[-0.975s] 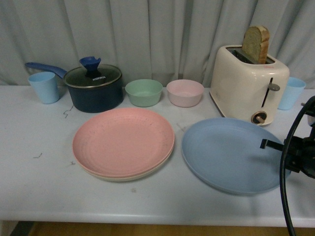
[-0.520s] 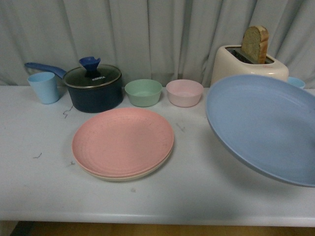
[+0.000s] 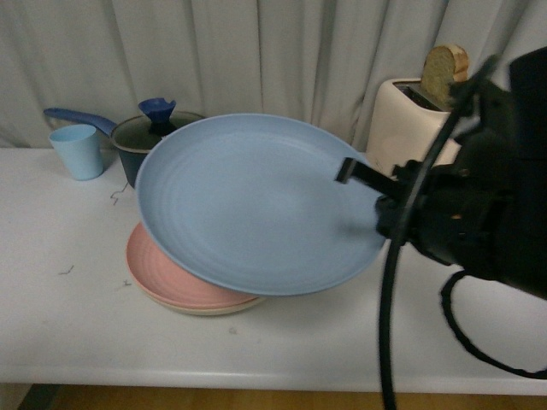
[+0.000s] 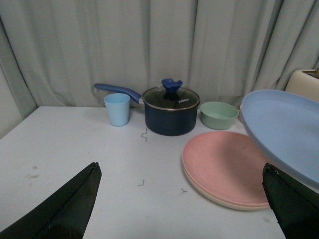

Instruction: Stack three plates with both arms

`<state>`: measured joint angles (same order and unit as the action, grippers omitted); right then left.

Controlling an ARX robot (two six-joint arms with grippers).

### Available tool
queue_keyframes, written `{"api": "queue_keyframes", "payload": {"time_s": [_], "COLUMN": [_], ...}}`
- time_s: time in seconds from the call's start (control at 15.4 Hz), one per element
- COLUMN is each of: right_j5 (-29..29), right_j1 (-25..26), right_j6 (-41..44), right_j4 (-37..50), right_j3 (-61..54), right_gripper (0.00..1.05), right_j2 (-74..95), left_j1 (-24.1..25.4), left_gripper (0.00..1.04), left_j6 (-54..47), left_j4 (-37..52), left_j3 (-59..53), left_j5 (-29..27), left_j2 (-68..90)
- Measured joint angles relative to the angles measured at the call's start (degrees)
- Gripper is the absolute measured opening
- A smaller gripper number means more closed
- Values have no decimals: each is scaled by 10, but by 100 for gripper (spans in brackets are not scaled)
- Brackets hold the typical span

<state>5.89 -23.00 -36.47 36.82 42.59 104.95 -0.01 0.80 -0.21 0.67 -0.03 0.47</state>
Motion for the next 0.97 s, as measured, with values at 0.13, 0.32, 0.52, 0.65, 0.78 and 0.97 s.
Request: {"api": "queue_keyframes", "payload": {"time_s": [0.13, 0.32, 0.52, 0.65, 0.78, 0.97], "right_j5": [58, 115, 140, 163, 170, 182], "right_j1": [-50, -59, -67, -87, -105, -108], "right_j6": [-5, -21, -25, -21, -20, -24], "right_j4": [-14, -57, -60, -85, -138, -184], "right_j3": [46, 120, 174, 204, 240, 266], "right_gripper": [2, 2, 2, 2, 2, 2], "right_j2": [54, 113, 145, 158, 180, 207], "left_j1": [0, 0, 0, 0, 0, 0], "left_gripper": [98, 98, 98, 98, 98, 98], "left_j6": [0, 0, 0, 0, 0, 0], "left_j4": [0, 0, 1, 0, 1, 0], "left_j3": [0, 0, 0, 0, 0, 0], "left_j5": [0, 0, 0, 0, 0, 0], "left_j2": [0, 0, 0, 0, 0, 0]}}
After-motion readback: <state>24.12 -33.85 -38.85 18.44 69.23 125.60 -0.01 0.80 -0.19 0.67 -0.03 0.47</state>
